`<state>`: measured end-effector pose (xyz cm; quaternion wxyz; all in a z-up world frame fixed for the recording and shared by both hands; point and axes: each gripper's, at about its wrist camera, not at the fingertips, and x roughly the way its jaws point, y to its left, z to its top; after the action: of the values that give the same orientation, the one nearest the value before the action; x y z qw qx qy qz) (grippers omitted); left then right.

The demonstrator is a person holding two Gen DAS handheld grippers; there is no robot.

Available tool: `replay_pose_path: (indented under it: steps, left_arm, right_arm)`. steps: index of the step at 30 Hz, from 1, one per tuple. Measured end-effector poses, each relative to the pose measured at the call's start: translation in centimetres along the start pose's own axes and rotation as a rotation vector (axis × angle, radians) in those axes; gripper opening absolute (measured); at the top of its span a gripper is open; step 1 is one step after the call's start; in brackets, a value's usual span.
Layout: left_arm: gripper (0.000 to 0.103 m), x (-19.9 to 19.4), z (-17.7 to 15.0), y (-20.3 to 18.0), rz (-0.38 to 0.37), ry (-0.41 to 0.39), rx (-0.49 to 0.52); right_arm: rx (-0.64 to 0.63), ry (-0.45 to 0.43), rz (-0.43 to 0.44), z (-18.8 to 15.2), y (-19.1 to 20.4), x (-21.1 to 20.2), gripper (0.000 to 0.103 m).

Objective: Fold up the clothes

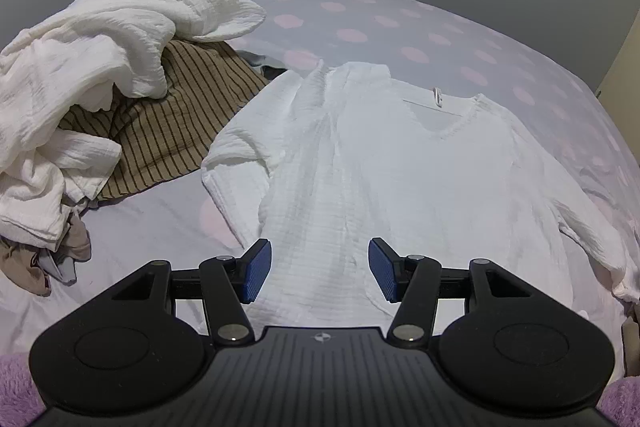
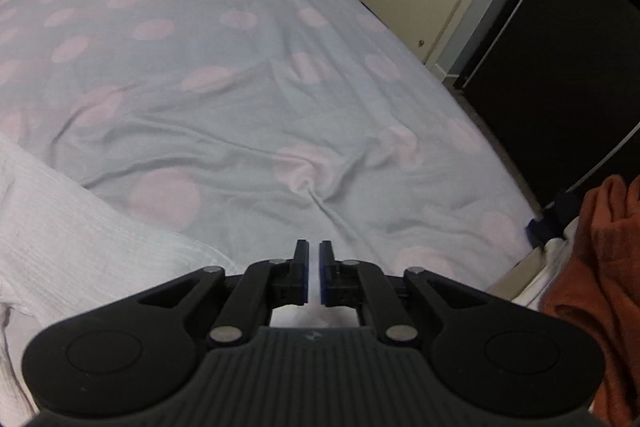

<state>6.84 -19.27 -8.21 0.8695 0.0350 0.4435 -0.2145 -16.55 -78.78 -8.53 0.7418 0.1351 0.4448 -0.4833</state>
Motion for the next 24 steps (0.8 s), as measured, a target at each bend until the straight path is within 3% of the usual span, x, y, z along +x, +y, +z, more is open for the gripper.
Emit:
replay_pose_path:
  steps: [3,6,8,17,20,24]
  left_arm:
    - [0.052,-0.1,0.2,0.2,-0.003,-0.001,-0.004]
    - [0.052,-0.3,0.5,0.5,-0.004,-0.009,-0.001]
    - [0.052,-0.6,0.7,0.8,-0.008,-0.019,-0.009]
    - [0.056,-3.5,2.6,3.3,-0.02,-0.088,0.043]
    - [0.057,-3.5,3.7,5.2,-0.02,-0.08,0.053]
    - [0.057,-1.7,4.6,7.8,-0.032,-0.025,0.049]
  right_arm:
    - [0.02,-0.013,0.047,-0.7,0.1,-0.5,0.024]
    - [-0.006,-0.038,0.136,-2.2,1.4,-2.1,0.03]
    - [-0.011,-0.048,0.22,-3.5,2.5,-3.8,0.039]
    - [-0.042,-0.055,0.591,-11.2,8.2,-11.6,0.054]
    - [-0.052,-0.069,0.644,-13.9,9.0,-13.8,0.057]
    - [-0.081,-0.172,0.583,-17.6,9.5,-15.9,0.06]
